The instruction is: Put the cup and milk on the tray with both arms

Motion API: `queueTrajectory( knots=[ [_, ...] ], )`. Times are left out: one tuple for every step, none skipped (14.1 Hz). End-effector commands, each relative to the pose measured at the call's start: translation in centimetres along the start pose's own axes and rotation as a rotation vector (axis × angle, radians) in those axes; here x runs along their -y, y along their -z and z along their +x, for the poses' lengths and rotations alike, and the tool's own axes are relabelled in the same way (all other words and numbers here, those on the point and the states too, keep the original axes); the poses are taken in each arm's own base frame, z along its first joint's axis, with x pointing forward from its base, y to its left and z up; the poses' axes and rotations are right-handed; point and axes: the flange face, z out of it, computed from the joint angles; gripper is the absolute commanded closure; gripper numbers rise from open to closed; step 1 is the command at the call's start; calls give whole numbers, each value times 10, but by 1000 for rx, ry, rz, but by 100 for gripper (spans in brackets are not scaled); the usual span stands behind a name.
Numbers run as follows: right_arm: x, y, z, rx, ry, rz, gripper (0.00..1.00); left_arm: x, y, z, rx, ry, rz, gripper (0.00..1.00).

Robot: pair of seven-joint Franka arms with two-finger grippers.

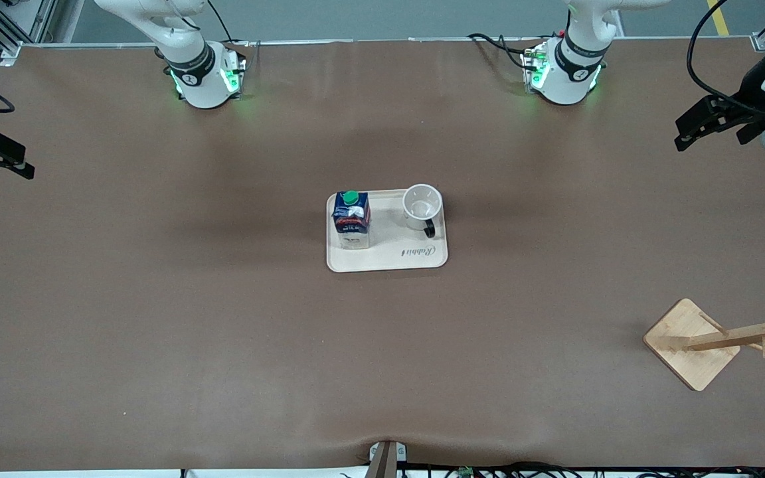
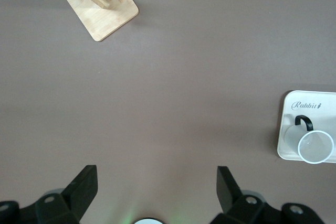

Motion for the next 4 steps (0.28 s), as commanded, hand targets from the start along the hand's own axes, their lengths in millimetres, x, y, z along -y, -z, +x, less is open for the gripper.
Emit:
queueTrajectory(
  knots=[
    [2, 5, -4, 4, 10, -13, 0, -1, 7, 0, 8, -11, 12, 0],
    [2, 5, -4, 4, 10, -13, 0, -1, 7, 0, 8, -11, 12, 0],
    [2, 5, -4, 4, 10, -13, 0, -1, 6, 0, 13, -11, 13, 0],
    [2, 5, -4, 4, 10, -13, 0, -1, 6, -1, 13, -10, 13, 0]
  ],
)
